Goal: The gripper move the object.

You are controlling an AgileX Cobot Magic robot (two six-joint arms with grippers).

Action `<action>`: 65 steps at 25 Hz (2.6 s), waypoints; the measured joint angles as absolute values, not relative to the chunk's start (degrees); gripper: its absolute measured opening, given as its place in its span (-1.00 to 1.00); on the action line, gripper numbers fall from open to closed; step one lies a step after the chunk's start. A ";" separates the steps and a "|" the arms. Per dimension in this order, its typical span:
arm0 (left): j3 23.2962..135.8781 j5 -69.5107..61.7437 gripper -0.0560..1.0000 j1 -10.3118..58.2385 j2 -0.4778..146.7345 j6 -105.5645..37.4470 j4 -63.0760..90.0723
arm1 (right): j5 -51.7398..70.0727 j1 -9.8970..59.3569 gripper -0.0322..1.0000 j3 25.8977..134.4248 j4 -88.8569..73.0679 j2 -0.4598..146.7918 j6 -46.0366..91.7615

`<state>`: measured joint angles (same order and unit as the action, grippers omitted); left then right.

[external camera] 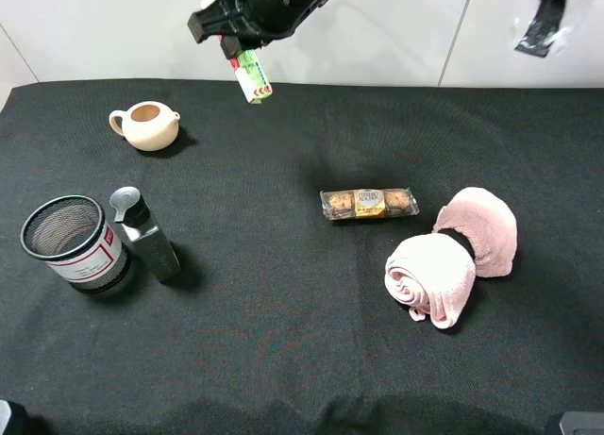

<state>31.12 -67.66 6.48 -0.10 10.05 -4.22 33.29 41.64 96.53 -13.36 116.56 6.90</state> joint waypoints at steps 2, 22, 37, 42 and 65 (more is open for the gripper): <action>31.12 -67.66 0.68 6.48 -0.10 10.05 -4.22 | 31.61 41.64 -0.59 96.53 -13.36 117.92 7.22; 31.12 -67.66 0.68 6.48 -0.10 10.05 -4.39 | 32.59 43.16 -0.59 106.49 -13.30 133.46 8.19; 31.12 -67.66 0.68 6.48 -0.10 10.05 -4.44 | 33.39 43.16 -0.59 106.51 -11.78 137.43 8.39; 31.12 -67.66 0.68 6.48 -0.10 10.05 -4.44 | 33.39 43.16 -0.59 106.51 -11.01 137.65 8.39; 31.12 -67.66 0.68 6.48 -0.10 10.05 -4.44 | 31.68 43.16 -0.59 106.51 -11.38 137.65 8.54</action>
